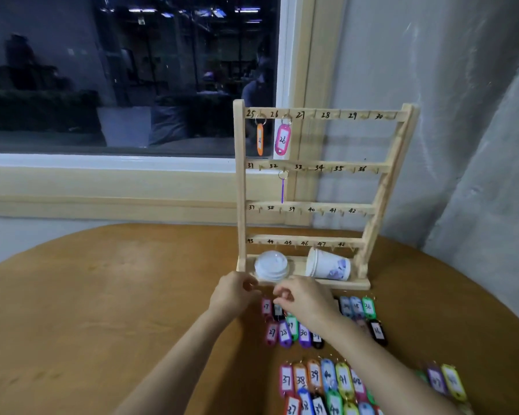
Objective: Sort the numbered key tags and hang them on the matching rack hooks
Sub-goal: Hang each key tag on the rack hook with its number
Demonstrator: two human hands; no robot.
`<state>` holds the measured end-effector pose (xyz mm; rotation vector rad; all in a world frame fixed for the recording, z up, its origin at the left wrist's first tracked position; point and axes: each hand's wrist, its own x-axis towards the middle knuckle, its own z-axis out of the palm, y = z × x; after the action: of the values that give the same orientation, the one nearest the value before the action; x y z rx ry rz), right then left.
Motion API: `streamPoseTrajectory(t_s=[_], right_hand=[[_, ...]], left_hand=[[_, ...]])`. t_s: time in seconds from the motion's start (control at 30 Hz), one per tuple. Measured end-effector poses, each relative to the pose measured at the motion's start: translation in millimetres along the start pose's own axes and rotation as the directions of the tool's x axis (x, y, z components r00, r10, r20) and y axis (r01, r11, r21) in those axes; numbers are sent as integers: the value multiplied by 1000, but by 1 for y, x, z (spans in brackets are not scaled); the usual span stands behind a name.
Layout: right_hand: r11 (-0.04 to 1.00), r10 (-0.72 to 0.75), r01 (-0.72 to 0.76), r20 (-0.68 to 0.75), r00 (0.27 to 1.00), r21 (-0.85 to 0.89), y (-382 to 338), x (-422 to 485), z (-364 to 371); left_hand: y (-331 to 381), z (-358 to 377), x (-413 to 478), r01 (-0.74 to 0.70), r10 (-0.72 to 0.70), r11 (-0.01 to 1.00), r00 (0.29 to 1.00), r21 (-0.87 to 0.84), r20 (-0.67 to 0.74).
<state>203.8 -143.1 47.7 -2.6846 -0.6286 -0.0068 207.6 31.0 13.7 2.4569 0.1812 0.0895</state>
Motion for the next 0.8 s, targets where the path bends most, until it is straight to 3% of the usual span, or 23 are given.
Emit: streamPoseTrajectory(t_s=[0.27,0.53,0.8], right_hand=[[998,-40,46,136,990,-41,-1,0,19],[998,-54,56,67,996,-31,-1,-2,29],[995,9,-11,25,1000,97,-1,-2,20]], left_hand=[[-1,25,8,22,-22,999,1000,26,-14],[-2,26,12,30,-30,999,999,-16,-24],[-10,12,13,43,-45,998,998,-48,-41]])
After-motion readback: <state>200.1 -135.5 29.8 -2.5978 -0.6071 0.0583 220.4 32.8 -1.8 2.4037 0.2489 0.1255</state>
